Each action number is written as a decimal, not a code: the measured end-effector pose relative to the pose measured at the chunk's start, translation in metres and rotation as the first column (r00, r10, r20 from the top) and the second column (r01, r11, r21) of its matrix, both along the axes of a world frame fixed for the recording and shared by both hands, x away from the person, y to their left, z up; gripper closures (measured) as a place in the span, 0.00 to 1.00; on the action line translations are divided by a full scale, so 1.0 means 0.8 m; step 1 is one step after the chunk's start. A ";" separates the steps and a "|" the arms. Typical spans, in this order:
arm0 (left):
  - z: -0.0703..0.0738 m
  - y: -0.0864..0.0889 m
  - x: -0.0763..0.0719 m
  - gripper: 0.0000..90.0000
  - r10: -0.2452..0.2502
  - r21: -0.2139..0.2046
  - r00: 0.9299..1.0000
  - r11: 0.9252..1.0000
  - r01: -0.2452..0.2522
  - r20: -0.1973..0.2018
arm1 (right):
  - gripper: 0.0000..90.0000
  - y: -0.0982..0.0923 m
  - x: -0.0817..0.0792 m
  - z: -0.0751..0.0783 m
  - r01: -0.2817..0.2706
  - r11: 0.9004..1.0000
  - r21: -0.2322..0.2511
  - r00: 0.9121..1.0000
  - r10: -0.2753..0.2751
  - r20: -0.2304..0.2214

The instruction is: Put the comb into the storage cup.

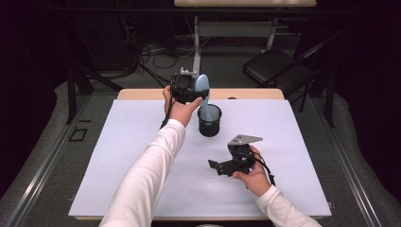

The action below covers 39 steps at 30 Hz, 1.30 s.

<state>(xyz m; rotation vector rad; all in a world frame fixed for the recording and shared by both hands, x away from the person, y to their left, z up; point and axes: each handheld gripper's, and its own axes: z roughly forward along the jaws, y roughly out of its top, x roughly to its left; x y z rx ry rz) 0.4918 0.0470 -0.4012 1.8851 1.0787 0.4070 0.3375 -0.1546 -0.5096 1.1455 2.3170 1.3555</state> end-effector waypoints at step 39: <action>-0.031 -0.024 0.001 0.54 0.000 0.082 1.000 0.997 -0.002 0.026 | 0.00 0.000 -0.001 -0.001 -0.003 1.000 -0.004 1.000 0.003 -0.004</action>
